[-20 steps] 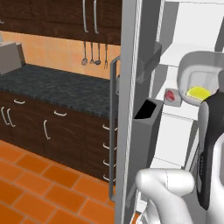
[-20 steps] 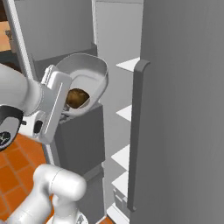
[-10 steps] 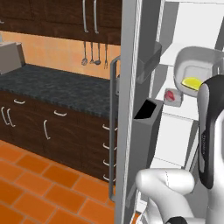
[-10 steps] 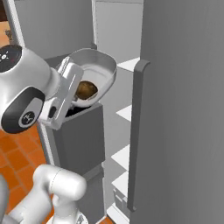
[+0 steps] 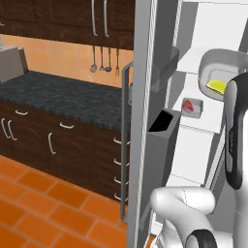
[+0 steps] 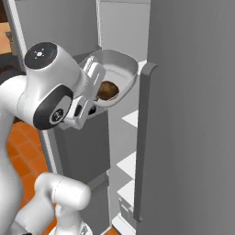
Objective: Take the meat container that has the steak and place it on the second highest rack of the freezer. Then take the vegetable container that has the lemon wedge and mushroom and place it on the highest rack of the freezer.
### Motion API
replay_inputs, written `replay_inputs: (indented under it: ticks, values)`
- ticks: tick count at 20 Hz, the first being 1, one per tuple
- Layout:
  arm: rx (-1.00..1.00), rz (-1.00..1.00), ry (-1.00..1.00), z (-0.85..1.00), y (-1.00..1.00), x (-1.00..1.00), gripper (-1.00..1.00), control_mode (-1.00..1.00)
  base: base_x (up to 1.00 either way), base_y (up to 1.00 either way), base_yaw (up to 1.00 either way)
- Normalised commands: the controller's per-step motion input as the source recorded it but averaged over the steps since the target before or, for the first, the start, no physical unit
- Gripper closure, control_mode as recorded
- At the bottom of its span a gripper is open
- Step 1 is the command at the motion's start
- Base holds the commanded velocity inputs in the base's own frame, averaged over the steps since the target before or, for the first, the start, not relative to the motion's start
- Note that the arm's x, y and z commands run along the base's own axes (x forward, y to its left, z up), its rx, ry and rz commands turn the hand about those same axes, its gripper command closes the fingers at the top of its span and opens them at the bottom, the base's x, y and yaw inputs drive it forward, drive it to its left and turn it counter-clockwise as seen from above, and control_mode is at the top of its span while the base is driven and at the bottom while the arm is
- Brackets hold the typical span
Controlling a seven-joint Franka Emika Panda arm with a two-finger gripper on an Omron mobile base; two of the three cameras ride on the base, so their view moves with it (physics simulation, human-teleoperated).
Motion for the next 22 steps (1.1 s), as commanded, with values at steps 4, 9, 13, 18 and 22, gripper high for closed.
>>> replay_inputs:
  ticks: [4, 9, 13, 18, 22]
  values:
    - [0.0, 0.0, 0.01, 0.0, 0.0, 0.52, 1.0, -1.0, 0.0, 0.0, 0.0]
    - [0.0, 0.01, 0.0, -0.05, -0.06, 0.22, 1.0, -1.0, 0.0, 0.0, 0.0]
    - [0.0, 0.04, 0.0, -0.09, -0.11, 0.24, 1.0, -1.0, 0.0, 0.0, 0.0]
    - [0.0, 0.02, 0.0, -0.01, -0.14, 0.68, 1.0, -1.0, 0.0, 0.0, 0.0]
    - [0.0, 0.01, 0.0, 0.0, -0.22, 0.54, 1.0, -1.0, 0.0, 0.0, 0.0]
